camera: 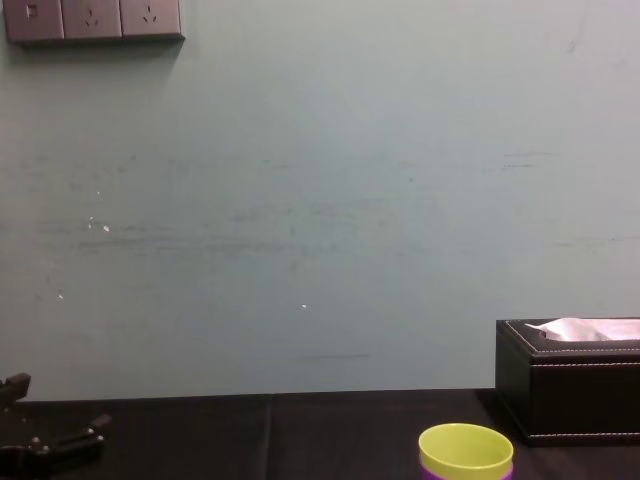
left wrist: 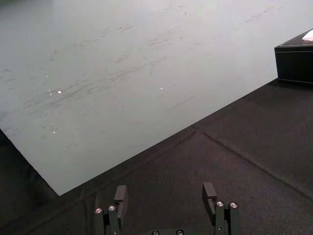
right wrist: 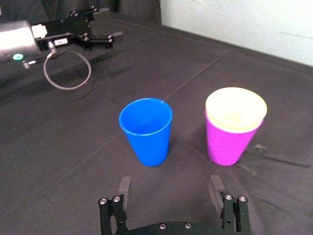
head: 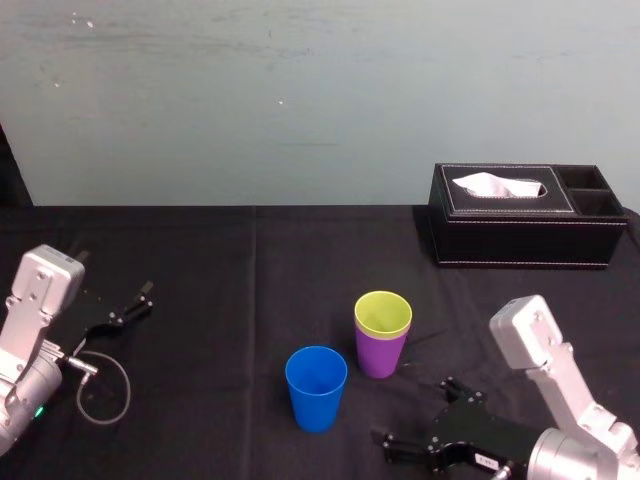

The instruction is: Stack the three plastic cups sequentially using one hand.

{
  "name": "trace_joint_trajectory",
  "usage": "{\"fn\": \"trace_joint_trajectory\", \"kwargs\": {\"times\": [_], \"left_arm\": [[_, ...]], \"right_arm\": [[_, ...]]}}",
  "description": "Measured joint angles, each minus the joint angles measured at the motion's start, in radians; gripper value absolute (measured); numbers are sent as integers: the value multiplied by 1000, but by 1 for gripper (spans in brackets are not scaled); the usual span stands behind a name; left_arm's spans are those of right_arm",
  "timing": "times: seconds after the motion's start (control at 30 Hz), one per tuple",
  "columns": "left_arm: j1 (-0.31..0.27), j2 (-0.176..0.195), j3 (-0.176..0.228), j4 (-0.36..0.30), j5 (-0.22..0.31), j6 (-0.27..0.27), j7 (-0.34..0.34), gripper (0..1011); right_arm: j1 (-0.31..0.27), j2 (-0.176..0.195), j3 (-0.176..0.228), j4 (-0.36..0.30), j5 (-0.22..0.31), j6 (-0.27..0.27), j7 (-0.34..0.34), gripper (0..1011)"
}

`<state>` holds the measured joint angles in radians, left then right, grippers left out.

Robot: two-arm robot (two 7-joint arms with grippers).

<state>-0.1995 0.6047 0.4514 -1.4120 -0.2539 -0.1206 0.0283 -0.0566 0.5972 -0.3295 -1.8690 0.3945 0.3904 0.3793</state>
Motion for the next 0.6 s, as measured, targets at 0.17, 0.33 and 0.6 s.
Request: {"fn": "trace_joint_trajectory", "kwargs": {"times": [0.17,0.33,0.6], "left_arm": [[0,0,0,0,0,0,0,1000],[0,0,0,0,0,0,0,1000],[0,0,0,0,0,0,0,1000]], "right_arm": [[10,-12,-32,18,-4,0,-1,1003],[30,-30,-59,35,-16,-2,-6,1003],[53,-54,-92,56,-39,-6,-10,1003]]}}
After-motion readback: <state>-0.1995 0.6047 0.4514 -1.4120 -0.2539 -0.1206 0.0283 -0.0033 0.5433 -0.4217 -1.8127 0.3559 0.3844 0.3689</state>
